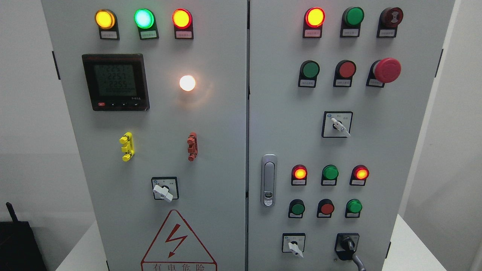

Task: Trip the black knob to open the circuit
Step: 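Raise the right hand up to the black rotary knob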

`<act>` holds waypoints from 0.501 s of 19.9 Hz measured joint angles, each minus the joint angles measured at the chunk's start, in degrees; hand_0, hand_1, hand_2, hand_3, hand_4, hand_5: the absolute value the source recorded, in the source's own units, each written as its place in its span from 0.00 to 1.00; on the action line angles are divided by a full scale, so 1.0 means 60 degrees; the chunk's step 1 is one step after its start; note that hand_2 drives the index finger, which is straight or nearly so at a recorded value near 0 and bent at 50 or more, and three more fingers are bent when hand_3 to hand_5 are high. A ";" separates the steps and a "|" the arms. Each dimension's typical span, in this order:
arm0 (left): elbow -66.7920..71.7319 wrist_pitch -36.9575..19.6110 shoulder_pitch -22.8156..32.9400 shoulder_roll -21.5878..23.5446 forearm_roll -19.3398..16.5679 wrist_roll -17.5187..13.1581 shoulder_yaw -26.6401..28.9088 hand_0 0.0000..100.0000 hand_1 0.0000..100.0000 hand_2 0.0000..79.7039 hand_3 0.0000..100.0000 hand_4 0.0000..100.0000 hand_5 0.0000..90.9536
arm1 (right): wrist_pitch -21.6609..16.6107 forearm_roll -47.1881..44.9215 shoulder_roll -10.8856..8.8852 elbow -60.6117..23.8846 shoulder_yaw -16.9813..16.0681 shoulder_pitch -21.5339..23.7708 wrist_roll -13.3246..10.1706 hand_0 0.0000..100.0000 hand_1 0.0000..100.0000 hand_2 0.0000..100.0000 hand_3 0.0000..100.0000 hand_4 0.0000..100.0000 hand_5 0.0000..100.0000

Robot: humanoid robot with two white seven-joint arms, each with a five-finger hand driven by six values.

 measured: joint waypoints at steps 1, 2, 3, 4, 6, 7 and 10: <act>0.0000 0.0000 0.0000 0.0000 0.0000 0.0000 0.0000 0.12 0.39 0.00 0.00 0.00 0.00 | 0.0000 0.0000 0.0000 0.0000 0.0023 0.0000 -0.0007 0.00 0.07 0.02 1.00 1.00 1.00; 0.0000 0.0000 0.0000 0.0000 0.0000 0.0000 0.0000 0.12 0.39 0.00 0.00 0.00 0.00 | 0.0000 0.0000 -0.0001 0.0000 0.0034 0.0000 -0.0022 0.00 0.07 0.02 1.00 1.00 1.00; 0.0000 0.0000 0.0000 0.0000 0.0000 0.0000 0.0000 0.12 0.39 0.00 0.00 0.00 0.00 | 0.0000 0.0000 -0.0002 0.0000 0.0049 0.0000 -0.0032 0.00 0.07 0.02 1.00 1.00 1.00; 0.0000 0.0000 0.0000 0.0000 0.0000 0.0000 0.0000 0.12 0.39 0.00 0.00 0.00 0.00 | 0.0000 0.0000 -0.0003 0.0000 0.0066 0.0000 -0.0047 0.00 0.07 0.02 1.00 1.00 1.00; 0.0000 0.0000 0.0000 0.0000 0.0000 0.0000 0.0000 0.12 0.39 0.00 0.00 0.00 0.00 | 0.0000 0.0000 -0.0006 0.0000 0.0123 0.0000 -0.0073 0.00 0.07 0.02 1.00 1.00 1.00; 0.0000 0.0000 0.0000 0.0000 0.0000 0.0000 0.0000 0.12 0.39 0.00 0.00 0.00 0.00 | 0.0000 0.0000 -0.0006 0.0000 0.0132 0.0000 -0.0080 0.00 0.07 0.02 1.00 1.00 1.00; 0.0000 0.0000 0.0000 0.0000 0.0000 0.0000 0.0000 0.12 0.39 0.00 0.00 0.00 0.00 | 0.0001 -0.0004 -0.0007 0.0002 0.0140 -0.0021 -0.0087 0.00 0.07 0.03 1.00 1.00 1.00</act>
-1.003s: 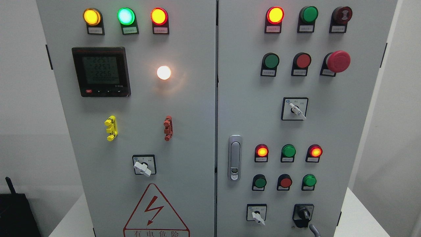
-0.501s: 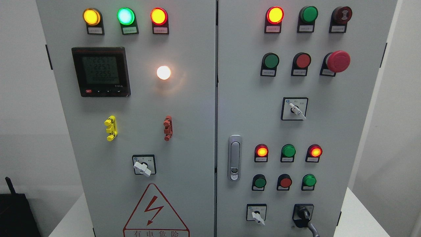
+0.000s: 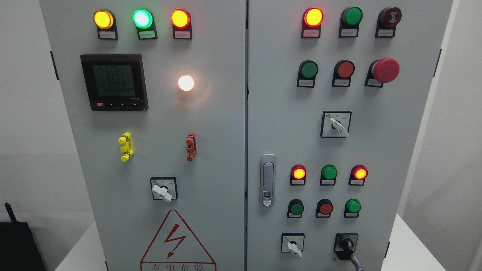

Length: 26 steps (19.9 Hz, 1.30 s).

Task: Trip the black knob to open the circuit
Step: 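Raise the right hand up to the black rotary knob, then grip the black knob with the right hand and twist it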

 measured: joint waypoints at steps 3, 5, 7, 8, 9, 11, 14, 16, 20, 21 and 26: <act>0.0000 0.0000 0.0000 0.0000 0.0000 0.0000 0.0000 0.12 0.39 0.00 0.00 0.00 0.00 | 0.0018 -0.0001 -0.0002 0.0000 0.0003 -0.0028 -0.0010 0.00 0.07 0.03 1.00 1.00 1.00; 0.0000 0.0000 0.0000 0.0000 0.0000 0.0000 0.0000 0.12 0.39 0.00 0.00 0.00 0.00 | 0.0021 -0.0001 -0.0003 0.0000 0.0034 -0.0034 -0.0033 0.00 0.07 0.03 1.00 1.00 1.00; 0.0000 0.0000 0.0000 0.0000 0.0000 0.0000 0.0000 0.12 0.39 0.00 0.00 0.00 0.00 | 0.0027 -0.0003 -0.0003 0.0001 0.0065 -0.0054 -0.0057 0.00 0.07 0.03 1.00 1.00 1.00; 0.0000 0.0000 0.0000 0.0000 0.0000 0.0000 0.0000 0.12 0.39 0.00 0.00 0.00 0.00 | 0.0029 -0.0004 -0.0003 0.0001 0.0085 -0.0070 -0.0106 0.00 0.07 0.03 1.00 1.00 1.00; 0.0000 0.0000 0.0000 0.0000 0.0000 0.0000 0.0000 0.12 0.39 0.00 0.00 0.00 0.00 | 0.0031 -0.0005 -0.0004 0.0001 0.0109 -0.0081 -0.0151 0.00 0.07 0.03 1.00 1.00 1.00; 0.0000 0.0000 0.0000 0.0000 0.0000 0.0000 0.0000 0.12 0.39 0.00 0.00 0.00 0.00 | 0.0032 -0.0005 -0.0006 0.0002 0.0182 -0.0085 -0.0187 0.00 0.07 0.03 1.00 1.00 1.00; 0.0000 0.0000 0.0000 0.0000 0.0000 0.0000 0.0000 0.12 0.39 0.00 0.00 0.00 0.00 | 0.0036 -0.0009 -0.0008 0.0002 0.0246 -0.0087 -0.0219 0.00 0.07 0.03 1.00 1.00 1.00; 0.0000 0.0000 0.0000 0.0000 0.0000 0.0000 0.0000 0.12 0.39 0.00 0.00 0.00 0.00 | 0.0039 -0.0010 -0.0008 0.0002 0.0290 -0.0087 -0.0236 0.00 0.07 0.03 1.00 1.00 1.00; 0.0000 0.0000 0.0000 0.0000 0.0000 0.0000 0.0000 0.12 0.39 0.00 0.00 0.00 0.00 | 0.0040 -0.0012 -0.0010 0.0003 0.0303 -0.0088 -0.0242 0.00 0.07 0.03 1.00 1.00 1.00; 0.0000 0.0000 0.0000 0.0000 0.0000 0.0000 0.0000 0.12 0.39 0.00 0.00 0.00 0.00 | 0.0040 -0.0012 -0.0010 0.0003 0.0317 -0.0088 -0.0246 0.00 0.07 0.03 1.00 1.00 1.00; 0.0000 0.0000 0.0000 0.0000 0.0000 0.0000 0.0000 0.12 0.39 0.00 0.00 0.00 0.00 | 0.0040 -0.0014 -0.0012 0.0002 0.0393 -0.0088 -0.0280 0.00 0.07 0.03 1.00 1.00 1.00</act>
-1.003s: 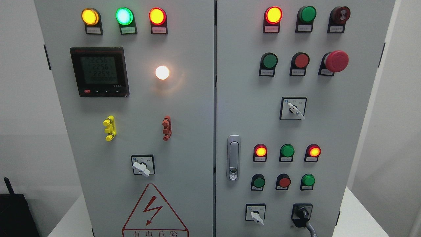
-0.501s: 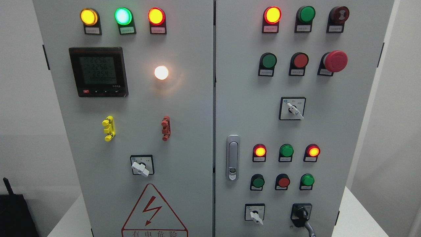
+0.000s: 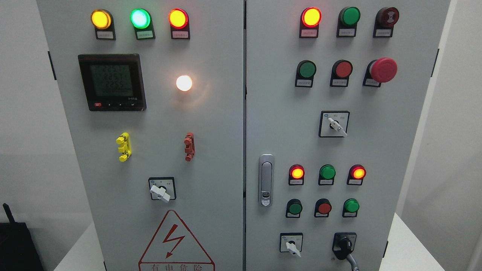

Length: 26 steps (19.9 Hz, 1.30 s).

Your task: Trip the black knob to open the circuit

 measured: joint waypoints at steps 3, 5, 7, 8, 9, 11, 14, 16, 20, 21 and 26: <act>0.0000 0.0000 0.0000 0.0000 0.0000 0.0000 0.0000 0.12 0.39 0.00 0.00 0.00 0.00 | 0.0000 -0.0001 0.0000 0.0001 0.0032 0.0000 -0.0015 0.00 0.07 0.03 1.00 1.00 1.00; 0.0000 0.0000 0.0000 0.0000 0.0000 0.0000 0.0000 0.12 0.39 0.00 0.00 0.00 0.00 | 0.0001 -0.0005 0.0000 0.0001 0.0043 0.0000 -0.0017 0.00 0.07 0.03 1.00 1.00 1.00; 0.0000 0.0000 0.0000 0.0000 0.0000 0.0000 0.0000 0.12 0.39 0.00 0.00 0.00 0.00 | 0.0002 -0.0006 -0.0001 0.0000 0.0057 0.0000 -0.0024 0.00 0.07 0.03 1.00 1.00 1.00; 0.0000 0.0000 0.0000 0.0000 0.0000 0.0000 0.0000 0.12 0.39 0.00 0.00 0.00 0.00 | 0.0001 -0.0006 -0.0001 -0.0001 0.0062 0.0000 -0.0027 0.00 0.07 0.03 1.00 1.00 1.00; 0.0000 0.0000 0.0000 0.0000 0.0000 0.0000 0.0000 0.12 0.39 0.00 0.00 0.00 0.00 | 0.0002 -0.0006 -0.0001 -0.0002 0.0066 0.0000 -0.0032 0.00 0.07 0.03 1.00 1.00 1.00; 0.0000 0.0000 0.0000 0.0000 0.0000 0.0000 0.0000 0.12 0.39 0.00 0.00 0.00 0.00 | 0.0002 -0.0008 -0.0001 -0.0002 0.0070 0.0000 -0.0039 0.00 0.07 0.03 1.00 1.00 1.00; 0.0000 0.0000 0.0000 0.0000 0.0000 0.0000 0.0000 0.12 0.39 0.00 0.00 0.00 0.00 | 0.0002 -0.0008 -0.0001 -0.0001 0.0072 0.0000 -0.0040 0.00 0.07 0.03 1.00 1.00 1.00; 0.0000 0.0000 0.0000 0.0000 0.0000 0.0000 0.0000 0.12 0.39 0.00 0.00 0.00 0.00 | 0.0002 -0.0008 -0.0001 0.0000 0.0082 -0.0015 -0.0053 0.00 0.07 0.03 1.00 1.00 1.00; 0.0000 0.0000 0.0000 0.0000 0.0000 0.0000 0.0000 0.12 0.39 0.00 0.00 0.00 0.00 | 0.0002 -0.0018 -0.0003 0.0004 0.0173 -0.0026 -0.0077 0.00 0.07 0.03 1.00 1.00 1.00; 0.0000 0.0000 0.0000 0.0000 0.0000 0.0000 0.0000 0.12 0.39 0.00 0.00 0.00 0.00 | 0.0002 -0.0026 -0.0003 0.0004 0.0180 -0.0026 -0.0079 0.00 0.07 0.03 1.00 1.00 1.00; 0.0000 0.0000 0.0000 0.0000 0.0000 0.0000 0.0000 0.12 0.39 0.00 0.00 0.00 0.00 | 0.0002 -0.0038 -0.0004 0.0006 0.0188 -0.0027 -0.0083 0.00 0.07 0.03 1.00 1.00 1.00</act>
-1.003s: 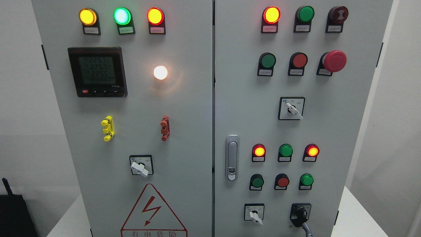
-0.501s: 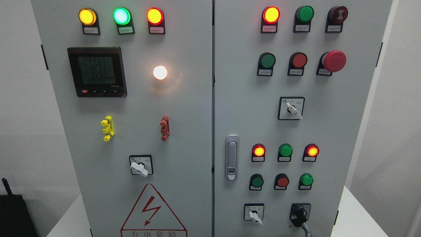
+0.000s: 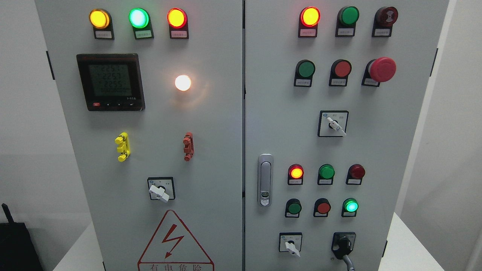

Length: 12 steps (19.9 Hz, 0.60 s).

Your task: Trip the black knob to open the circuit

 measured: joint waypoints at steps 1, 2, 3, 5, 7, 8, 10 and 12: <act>0.0000 0.0000 0.0000 0.0000 0.0000 0.0000 0.0000 0.12 0.39 0.00 0.00 0.00 0.00 | 0.0000 0.0000 0.0000 0.0000 0.0000 -0.0002 0.0000 0.00 0.07 0.03 1.00 1.00 1.00; 0.0000 0.0000 0.0000 0.0000 0.0000 0.0000 0.0000 0.12 0.39 0.00 0.00 0.00 0.00 | 0.0001 -0.0001 0.0000 0.0000 0.0000 -0.0003 0.0000 0.00 0.07 0.03 1.00 1.00 1.00; 0.0000 0.0000 0.0000 0.0000 0.0000 0.0000 0.0000 0.12 0.39 0.00 0.00 0.00 0.00 | 0.0001 -0.0001 0.0000 0.0000 0.0000 -0.0003 -0.0001 0.00 0.07 0.03 1.00 1.00 1.00; 0.0000 0.0000 0.0000 0.0000 0.0000 0.0000 0.0000 0.12 0.39 0.00 0.00 0.00 0.00 | 0.0000 -0.0001 0.0000 0.0001 0.0006 -0.0006 -0.0033 0.00 0.07 0.03 1.00 1.00 1.00; 0.0000 0.0000 0.0000 0.0000 0.0000 0.0000 0.0000 0.12 0.39 0.00 0.00 0.00 0.00 | 0.0000 -0.0001 -0.0002 0.0001 0.0024 -0.0012 -0.0073 0.00 0.07 0.03 1.00 1.00 1.00; 0.0000 0.0000 0.0000 0.0000 0.0000 0.0000 0.0000 0.12 0.39 0.00 0.00 0.00 0.00 | 0.0000 -0.0001 -0.0007 0.0001 0.0028 -0.0014 -0.0084 0.00 0.07 0.03 1.00 1.00 1.00; 0.0000 0.0000 0.0000 0.0000 0.0000 0.0000 0.0000 0.12 0.39 0.00 0.00 0.00 0.00 | 0.0001 -0.0001 -0.0024 0.0001 0.0033 -0.0016 -0.0099 0.00 0.07 0.03 1.00 1.00 1.00; 0.0000 0.0000 0.0000 0.0000 0.0000 0.0000 0.0000 0.12 0.39 0.00 0.00 0.00 0.00 | 0.0001 -0.0002 -0.0085 0.0001 0.0043 -0.0017 -0.0104 0.00 0.08 0.03 1.00 1.00 1.00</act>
